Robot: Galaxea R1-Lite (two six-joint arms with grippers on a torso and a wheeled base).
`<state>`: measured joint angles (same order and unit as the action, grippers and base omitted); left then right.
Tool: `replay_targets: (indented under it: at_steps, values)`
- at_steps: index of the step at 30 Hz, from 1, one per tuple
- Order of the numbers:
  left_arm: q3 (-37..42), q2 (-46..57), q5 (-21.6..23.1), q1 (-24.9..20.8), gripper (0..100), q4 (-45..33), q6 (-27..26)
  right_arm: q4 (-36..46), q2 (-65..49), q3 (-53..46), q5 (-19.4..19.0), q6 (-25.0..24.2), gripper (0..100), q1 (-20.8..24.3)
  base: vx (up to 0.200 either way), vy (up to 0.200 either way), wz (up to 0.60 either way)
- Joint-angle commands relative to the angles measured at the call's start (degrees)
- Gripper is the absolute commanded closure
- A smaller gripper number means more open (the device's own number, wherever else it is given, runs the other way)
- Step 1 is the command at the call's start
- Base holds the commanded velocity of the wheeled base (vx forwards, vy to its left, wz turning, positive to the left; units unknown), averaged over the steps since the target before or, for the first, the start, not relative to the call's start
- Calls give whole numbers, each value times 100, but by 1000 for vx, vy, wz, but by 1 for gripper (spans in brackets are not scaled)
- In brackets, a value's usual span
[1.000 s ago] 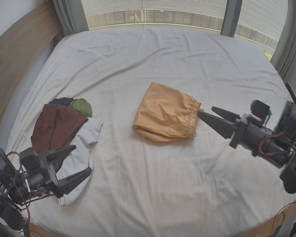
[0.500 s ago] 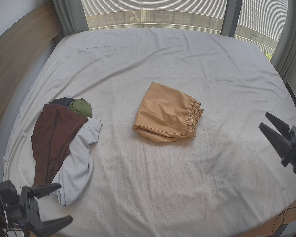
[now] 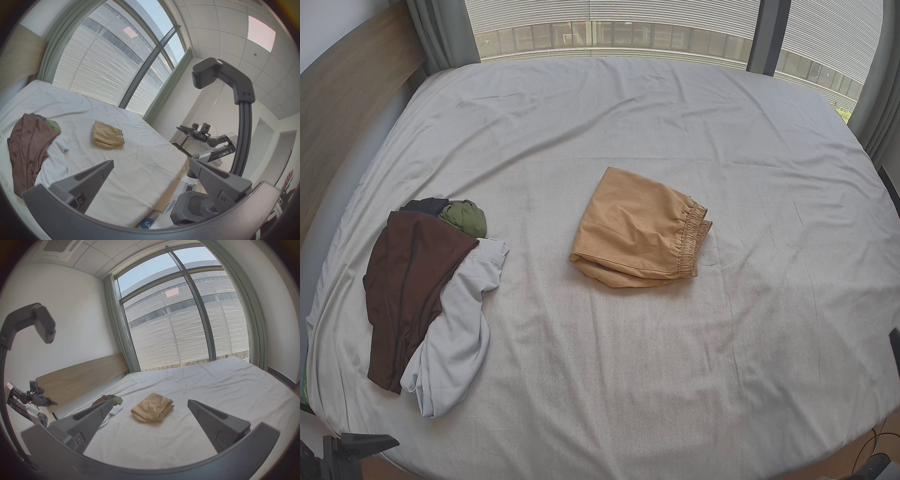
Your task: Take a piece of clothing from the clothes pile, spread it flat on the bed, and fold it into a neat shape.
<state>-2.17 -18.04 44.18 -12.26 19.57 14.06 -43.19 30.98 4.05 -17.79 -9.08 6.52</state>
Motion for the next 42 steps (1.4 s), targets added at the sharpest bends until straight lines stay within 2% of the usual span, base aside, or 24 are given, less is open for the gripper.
replay_targets:
  at_steps: [1,2,4,5,6,7,8,10,12,14,18,20,21,23,25,26,28,42]
  values:
    - [59,1277,-94,31,0,-427,36,2122,-2544,-203,-234,29,0,-301,0,0,0]
    - [94,1268,-278,31,0,-357,-131,2561,-2764,-220,-217,82,0,-309,0,0,0]
    - [50,1268,-656,31,0,-331,-272,2772,-2834,-238,-217,267,0,-485,0,0,0]
    - [50,1268,-656,31,0,-331,-272,2772,-2834,-238,-217,267,0,-485,0,0,0]
    - [15,1268,-999,31,0,-331,-307,2992,-2913,-264,-217,302,0,-670,0,0,0]
    - [15,1268,-999,31,0,-331,-307,2992,-2913,-264,-217,302,0,-670,0,0,0]
    - [15,1268,-1834,40,0,-339,-474,3537,-3010,-405,109,495,0,-670,0,0,0]
    - [120,1259,-2423,84,0,-313,-702,4012,-3019,-405,803,750,0,-661,0,0,0]
    - [155,1259,-2572,180,0,-295,-738,4117,-3010,-396,1146,715,0,-652,0,0,0]
    - [217,1268,-2581,550,0,-419,-852,4038,-3010,-405,1497,627,0,-661,0,0,0]
    - [217,1277,-2722,804,0,-911,-1344,4126,-3010,-405,1972,935,0,-670,0,0,0]
    - [217,1365,-3073,1024,0,-1113,-1441,4328,-3045,-405,1902,935,0,-670,0,0,0]
    - [217,1804,-3372,1270,0,-1579,-1450,4363,-3098,-405,1823,926,0,-661,0,0,0]
    - [173,1804,-3477,1279,0,-1790,-1414,4345,-3098,-405,1823,917,0,-661,0,0,0]
    - [208,1795,-3987,1253,0,-1719,-1476,4345,-3098,-405,1814,917,0,-661,0,0,0]
    - [208,1795,-4084,1253,0,-1737,-1529,4337,-3098,-405,1814,926,0,-661,0,0,0]
    - [208,1795,-4488,1262,0,-2036,-1485,4337,-3098,-405,1805,935,0,-670,0,0,0]
    - [217,1795,-4506,1235,0,-1983,-1493,4328,-3098,-405,1805,961,0,-679,0,0,0]
